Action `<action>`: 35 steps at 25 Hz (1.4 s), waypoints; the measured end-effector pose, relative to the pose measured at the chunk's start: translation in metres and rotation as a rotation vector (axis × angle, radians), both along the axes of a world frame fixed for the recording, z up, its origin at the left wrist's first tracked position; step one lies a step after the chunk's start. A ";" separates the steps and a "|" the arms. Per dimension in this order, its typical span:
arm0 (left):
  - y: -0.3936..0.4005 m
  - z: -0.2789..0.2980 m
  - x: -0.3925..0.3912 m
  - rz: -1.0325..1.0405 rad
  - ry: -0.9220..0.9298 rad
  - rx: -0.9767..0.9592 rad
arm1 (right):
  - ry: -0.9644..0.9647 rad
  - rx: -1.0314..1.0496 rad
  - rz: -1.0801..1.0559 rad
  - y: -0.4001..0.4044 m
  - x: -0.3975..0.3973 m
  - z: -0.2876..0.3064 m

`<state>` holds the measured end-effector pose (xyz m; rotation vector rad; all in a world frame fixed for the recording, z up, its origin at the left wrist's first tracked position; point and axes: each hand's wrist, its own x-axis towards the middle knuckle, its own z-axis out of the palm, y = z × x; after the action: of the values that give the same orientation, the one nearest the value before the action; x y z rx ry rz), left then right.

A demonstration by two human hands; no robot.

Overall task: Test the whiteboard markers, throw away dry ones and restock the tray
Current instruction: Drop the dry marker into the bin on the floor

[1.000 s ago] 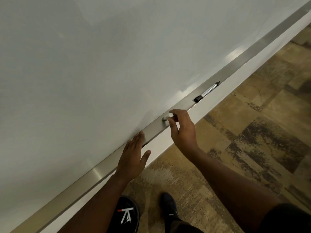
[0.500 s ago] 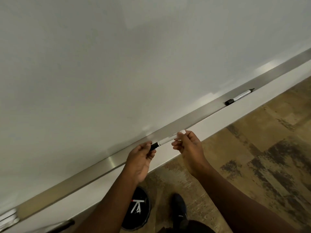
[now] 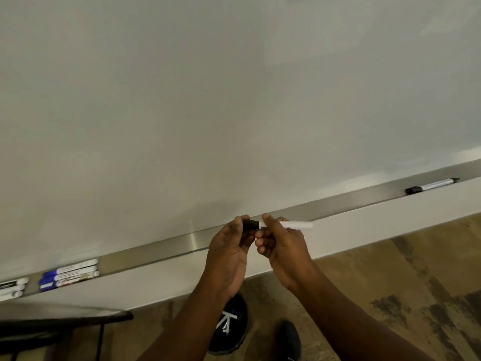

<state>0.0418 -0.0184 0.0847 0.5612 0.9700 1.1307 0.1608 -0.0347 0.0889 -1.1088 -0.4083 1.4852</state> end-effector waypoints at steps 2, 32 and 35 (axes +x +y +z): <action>-0.006 0.024 -0.010 0.034 -0.136 0.016 | 0.133 0.056 -0.011 -0.007 -0.029 0.021; 0.014 0.109 -0.113 0.314 0.284 0.404 | -0.528 0.834 -0.077 0.001 -0.127 0.068; 0.028 0.131 -0.129 0.431 0.709 0.746 | -0.566 0.935 -0.134 0.013 -0.121 0.094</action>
<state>-0.0873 0.0100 0.2153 1.4753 1.2944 1.7470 0.0394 -0.0218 0.1825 -0.7305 -1.2428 0.6668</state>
